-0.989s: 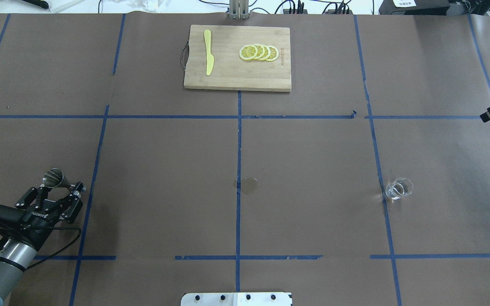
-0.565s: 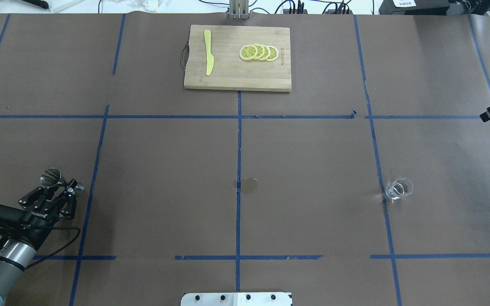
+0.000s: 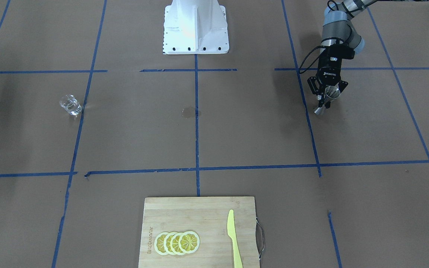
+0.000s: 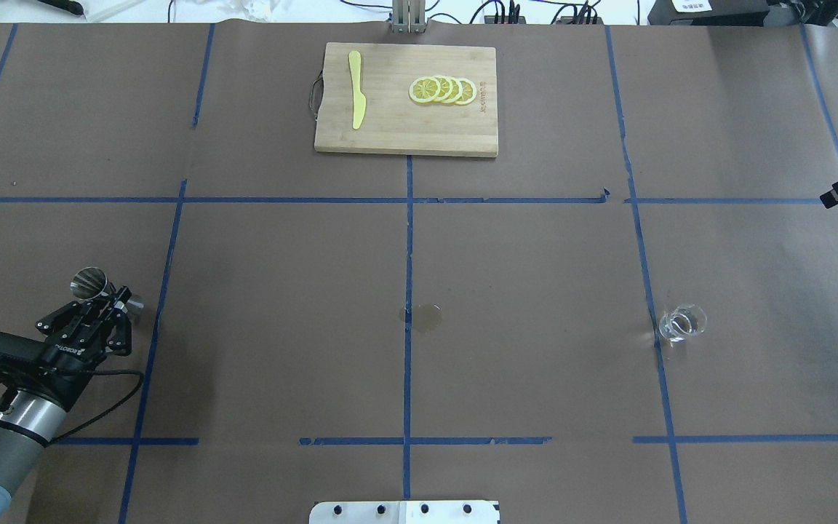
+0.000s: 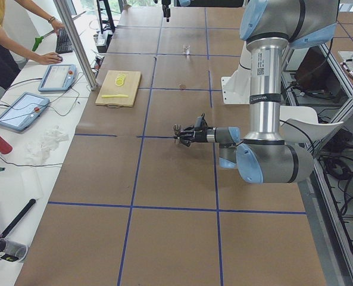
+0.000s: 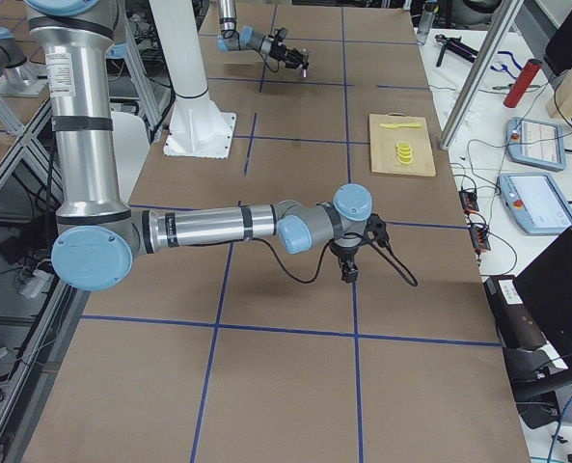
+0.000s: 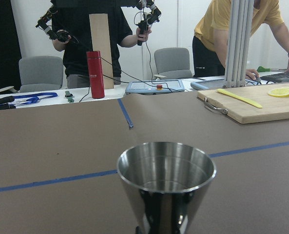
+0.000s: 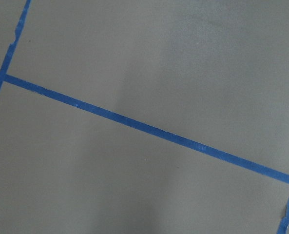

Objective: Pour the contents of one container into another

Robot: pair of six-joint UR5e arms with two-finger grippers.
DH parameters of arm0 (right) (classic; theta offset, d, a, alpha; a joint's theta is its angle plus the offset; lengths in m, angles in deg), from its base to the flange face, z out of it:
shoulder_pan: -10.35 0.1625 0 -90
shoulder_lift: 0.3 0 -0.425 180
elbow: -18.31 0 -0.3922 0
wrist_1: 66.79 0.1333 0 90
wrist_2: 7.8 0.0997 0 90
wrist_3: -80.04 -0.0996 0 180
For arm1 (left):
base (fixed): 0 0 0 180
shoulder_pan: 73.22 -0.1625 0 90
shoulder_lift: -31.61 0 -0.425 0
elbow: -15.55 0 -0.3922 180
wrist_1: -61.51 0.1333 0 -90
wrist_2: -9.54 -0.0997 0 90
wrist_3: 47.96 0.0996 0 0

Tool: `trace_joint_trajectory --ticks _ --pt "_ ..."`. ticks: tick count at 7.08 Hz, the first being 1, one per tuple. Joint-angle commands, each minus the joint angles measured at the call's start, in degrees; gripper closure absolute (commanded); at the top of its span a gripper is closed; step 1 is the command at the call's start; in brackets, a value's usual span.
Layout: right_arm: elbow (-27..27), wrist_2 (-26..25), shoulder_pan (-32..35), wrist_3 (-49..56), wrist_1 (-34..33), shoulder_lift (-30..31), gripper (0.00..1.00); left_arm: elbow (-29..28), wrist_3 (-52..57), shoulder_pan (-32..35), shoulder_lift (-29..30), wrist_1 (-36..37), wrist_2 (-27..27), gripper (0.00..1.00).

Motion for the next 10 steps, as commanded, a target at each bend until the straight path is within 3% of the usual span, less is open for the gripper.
trace_joint_trajectory --ticks 1,2,3,5,6,7,8,10 --pt "2.6 -0.6 -2.2 -2.1 0.6 -0.6 0.0 2.1 0.3 0.2 0.1 -0.2 0.5 1.0" --pt "5.2 -3.5 -5.7 -9.2 5.0 -0.4 0.0 4.9 0.2 1.4 0.1 -0.5 4.7 1.0" --pt "6.8 -7.3 -10.3 -19.2 14.2 0.9 0.0 6.7 0.2 2.4 0.1 -3.4 8.8 1.0" --pt "8.7 -10.3 -16.7 -32.8 27.6 4.6 0.0 6.5 0.3 2.4 0.1 -3.7 8.8 1.0" --pt "13.3 -12.0 -18.9 -37.6 30.4 8.6 0.0 7.5 0.6 2.3 0.8 -3.8 8.8 1.0" --pt "19.6 -20.4 -24.8 -42.7 30.5 12.2 0.0 7.5 4.8 2.5 1.1 -3.7 9.0 1.0" --pt "23.5 -32.4 -33.2 -44.9 30.5 14.8 0.0 7.6 6.3 2.6 1.1 -3.8 8.8 1.0" --pt "27.9 -52.9 -48.0 -54.4 30.5 19.6 0.0 7.5 6.5 3.3 1.1 -3.7 8.8 1.0"
